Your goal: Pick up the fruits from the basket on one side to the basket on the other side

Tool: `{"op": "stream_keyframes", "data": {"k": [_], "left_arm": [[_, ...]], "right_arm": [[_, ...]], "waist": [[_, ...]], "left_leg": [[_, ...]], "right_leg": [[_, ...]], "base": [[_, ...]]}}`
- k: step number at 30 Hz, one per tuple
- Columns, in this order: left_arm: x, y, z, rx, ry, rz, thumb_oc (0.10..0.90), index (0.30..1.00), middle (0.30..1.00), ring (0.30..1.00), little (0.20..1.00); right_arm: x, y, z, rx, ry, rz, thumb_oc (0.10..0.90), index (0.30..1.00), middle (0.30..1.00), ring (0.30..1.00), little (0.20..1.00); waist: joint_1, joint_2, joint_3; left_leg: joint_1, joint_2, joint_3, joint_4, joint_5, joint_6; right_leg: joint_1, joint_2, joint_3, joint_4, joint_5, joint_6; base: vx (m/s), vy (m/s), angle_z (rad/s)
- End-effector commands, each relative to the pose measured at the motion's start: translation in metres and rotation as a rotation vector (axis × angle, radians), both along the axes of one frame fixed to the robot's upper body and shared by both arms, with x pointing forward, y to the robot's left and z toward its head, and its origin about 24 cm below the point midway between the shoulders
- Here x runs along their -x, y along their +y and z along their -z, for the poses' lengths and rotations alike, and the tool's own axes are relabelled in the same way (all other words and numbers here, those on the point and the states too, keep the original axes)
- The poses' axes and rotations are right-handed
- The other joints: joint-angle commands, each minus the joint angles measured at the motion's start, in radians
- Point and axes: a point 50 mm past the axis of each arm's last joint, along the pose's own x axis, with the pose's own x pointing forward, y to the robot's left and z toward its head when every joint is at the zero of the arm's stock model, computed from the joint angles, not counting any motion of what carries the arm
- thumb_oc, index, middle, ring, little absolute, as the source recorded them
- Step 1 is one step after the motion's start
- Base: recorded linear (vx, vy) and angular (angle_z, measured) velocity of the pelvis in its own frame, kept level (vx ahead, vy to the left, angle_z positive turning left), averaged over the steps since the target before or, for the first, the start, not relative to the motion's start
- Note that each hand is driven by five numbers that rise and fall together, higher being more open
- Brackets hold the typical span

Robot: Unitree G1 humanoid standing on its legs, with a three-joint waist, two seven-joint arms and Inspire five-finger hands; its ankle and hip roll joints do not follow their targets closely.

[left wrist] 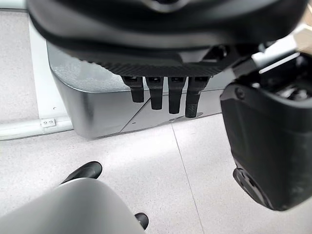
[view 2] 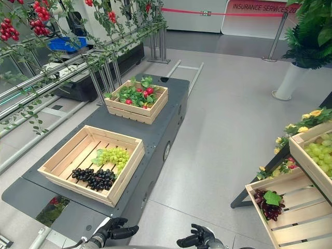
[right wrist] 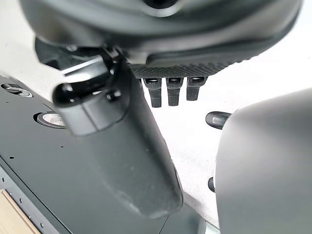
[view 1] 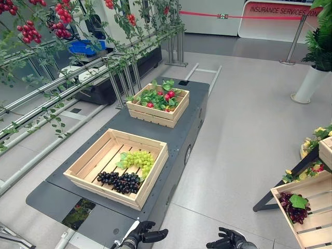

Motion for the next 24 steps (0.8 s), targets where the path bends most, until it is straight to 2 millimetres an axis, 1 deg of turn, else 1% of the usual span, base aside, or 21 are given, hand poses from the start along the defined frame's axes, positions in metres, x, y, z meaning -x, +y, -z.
{"op": "stream_keyframes", "data": {"k": [1, 4, 8, 10, 11, 12, 13, 14, 15, 17, 19, 20, 21, 22, 23, 24], "left_arm": [[-0.036, -0.021, -0.012, 0.05, -0.138, 0.057, 0.8, 0.9, 0.9, 0.9, 0.9], [-0.039, -0.022, -0.013, 0.065, -0.151, 0.052, 0.8, 0.9, 0.9, 0.9, 0.9], [-0.043, -0.024, -0.015, 0.048, -0.178, 0.091, 0.8, 0.9, 0.9, 0.9, 0.9], [-0.047, -0.025, -0.019, 0.03, -0.222, 0.14, 0.8, 0.9, 0.9, 0.9, 0.9], [-0.052, -0.029, -0.024, 0.011, -0.298, 0.192, 0.8, 0.9, 0.9, 0.9, 0.9], [-0.052, -0.029, -0.024, 0.011, -0.298, 0.192, 0.8, 0.9, 0.9, 0.9, 0.9], [-0.061, -0.036, -0.034, -0.012, -0.426, 0.268, 0.8, 0.9, 0.9, 0.9, 0.9], [-0.062, -0.037, -0.036, -0.011, -0.45, 0.277, 0.8, 0.9, 0.9, 0.9, 0.9], [-0.073, -0.041, -0.049, 0.002, -0.556, 0.314, 0.8, 0.9, 0.9, 0.9, 0.9], [-0.08, -0.043, -0.057, 0.019, -0.61, 0.32, 0.8, 0.9, 0.9, 0.9, 0.9], [-0.092, -0.048, -0.074, 0.07, -0.722, 0.344, 0.8, 0.9, 0.9, 0.9, 0.9], [-0.101, -0.049, -0.087, 0.104, -0.794, 0.335, 0.8, 0.9, 0.9, 0.9, 0.9], [-0.101, -0.049, -0.088, 0.105, -0.799, 0.334, 0.8, 0.9, 0.9, 0.9, 0.9], [-0.106, -0.049, -0.095, 0.121, -0.844, 0.316, 0.8, 0.9, 0.9, 0.9, 0.9], [-0.114, -0.047, -0.107, 0.143, -0.906, 0.287, 0.8, 0.9, 0.9, 0.9, 0.9], [-0.116, -0.046, -0.112, 0.145, -0.934, 0.273, 0.8, 0.9, 0.9, 0.9, 0.9]], "right_arm": [[-0.016, 0.0, -0.004, 0.032, -0.035, -0.082, 0.8, 0.9, 0.9, 0.9, 0.9], [-0.018, 0.002, -0.005, 0.03, -0.04, -0.086, 0.8, 0.9, 0.9, 0.9, 0.9], [-0.02, 0.002, -0.006, 0.029, -0.045, -0.091, 0.8, 0.9, 0.9, 0.9, 0.9], [-0.021, 0.002, -0.006, 0.03, -0.049, -0.095, 0.8, 0.9, 0.9, 0.9, 0.9], [-0.023, 0.001, -0.007, 0.03, -0.05, -0.102, 0.8, 0.9, 0.9, 0.9, 0.9], [-0.023, 0.001, -0.007, 0.03, -0.05, -0.102, 0.8, 0.9, 0.9, 0.9, 0.9], [-0.024, 0.002, -0.007, 0.03, -0.052, -0.108, 0.8, 0.9, 0.9, 0.9, 0.9], [-0.024, 0.002, -0.007, 0.03, -0.052, -0.109, 0.8, 0.9, 0.9, 0.9, 0.9], [-0.026, 0.001, -0.008, 0.031, -0.054, -0.112, 0.8, 0.9, 0.9, 0.9, 0.9], [-0.027, 0.0, -0.009, 0.032, -0.057, -0.114, 0.8, 0.9, 0.9, 0.9, 0.9], [-0.029, -0.001, -0.01, 0.031, -0.063, -0.113, 0.8, 0.9, 0.9, 0.9, 0.9], [-0.031, -0.002, -0.011, 0.027, -0.074, -0.098, 0.8, 0.9, 0.9, 0.9, 0.9], [-0.031, -0.002, -0.011, 0.027, -0.075, -0.098, 0.8, 0.9, 0.9, 0.9, 0.9], [-0.033, -0.002, -0.012, 0.023, -0.082, -0.093, 0.8, 0.9, 0.9, 0.9, 0.9], [-0.037, -0.002, -0.014, 0.014, -0.102, -0.082, 0.8, 0.9, 0.9, 0.9, 0.9], [-0.039, -0.003, -0.015, 0.009, -0.112, -0.074, 0.8, 0.9, 0.9, 0.9, 0.9]], "waist": [[-0.006, -0.031, 0.042], [-0.006, -0.032, 0.047], [-0.007, -0.031, 0.053], [-0.008, -0.031, 0.058], [-0.01, -0.03, 0.06], [-0.01, -0.03, 0.06], [-0.01, -0.029, 0.063], [-0.01, -0.029, 0.064], [-0.009, -0.028, 0.067], [-0.008, -0.027, 0.069], [-0.005, -0.025, 0.075], [-0.003, -0.023, 0.079], [-0.003, -0.023, 0.079], [-0.002, -0.022, 0.081], [0.001, -0.02, 0.084], [0.003, -0.02, 0.086]], "left_leg": [[0.017, -0.05, -0.024, 0.009, -0.121, 0.027], [0.013, -0.049, -0.022, 0.009, -0.119, 0.027], [0.01, -0.048, -0.02, 0.009, -0.116, 0.026], [0.009, -0.048, -0.019, 0.009, -0.115, 0.026], [0.007, -0.048, -0.019, 0.009, -0.114, 0.026], [0.007, -0.048, -0.019, 0.009, -0.114, 0.026], [0.007, -0.048, -0.019, 0.009, -0.114, 0.024], [0.007, -0.048, -0.019, 0.009, -0.114, 0.024], [0.005, -0.048, -0.019, 0.009, -0.113, 0.023], [0.003, -0.048, -0.02, 0.009, -0.112, 0.022], [-0.001, -0.047, -0.021, 0.009, -0.11, 0.021], [-0.004, -0.047, -0.023, 0.009, -0.107, 0.02], [-0.004, -0.046, -0.023, 0.009, -0.107, 0.02], [-0.005, -0.046, -0.025, 0.009, -0.107, 0.019], [-0.005, -0.045, -0.03, 0.009, -0.104, 0.018], [-0.005, -0.045, -0.032, 0.009, -0.103, 0.017]], "right_leg": [[0.077, -0.047, -0.04, 0.007, -0.102, 0.035], [0.072, -0.046, -0.04, 0.007, -0.1, 0.035], [0.069, -0.046, -0.039, 0.007, -0.097, 0.035], [0.068, -0.046, -0.038, 0.007, -0.096, 0.034], [0.067, -0.045, -0.036, 0.007, -0.095, 0.034], [0.067, -0.045, -0.036, 0.007, -0.095, 0.034], [0.067, -0.045, -0.035, 0.007, -0.096, 0.034], [0.067, -0.046, -0.035, 0.007, -0.096, 0.034], [0.066, -0.046, -0.035, 0.007, -0.096, 0.033], [0.065, -0.046, -0.035, 0.007, -0.095, 0.033], [0.062, -0.047, -0.039, 0.007, -0.095, 0.031], [0.061, -0.048, -0.041, 0.007, -0.093, 0.03], [0.061, -0.048, -0.041, 0.007, -0.093, 0.03], [0.061, -0.048, -0.042, 0.007, -0.093, 0.029], [0.063, -0.048, -0.045, 0.007, -0.095, 0.025], [0.065, -0.048, -0.047, 0.007, -0.095, 0.023]], "base": [[0.0, 0.0, 0.0], [0.0, 0.0, 0.0], [0.0, 0.0, 0.0], [0.0, 0.0, 0.0], [0.0, 0.0, 0.0], [0.0, 0.0, 0.0], [0.0, 0.0, 0.0], [0.0, 0.0, 0.0], [0.0, 0.0, 0.0], [0.0, 0.0, 0.0], [-0.01, -0.04, 0.0], [0.0, -0.039, 0.01], [0.0, -0.04, 0.03], [0.01, -0.047, 0.03], [0.02, -0.059, 0.02], [0.03, -0.055, 0.02]]}}
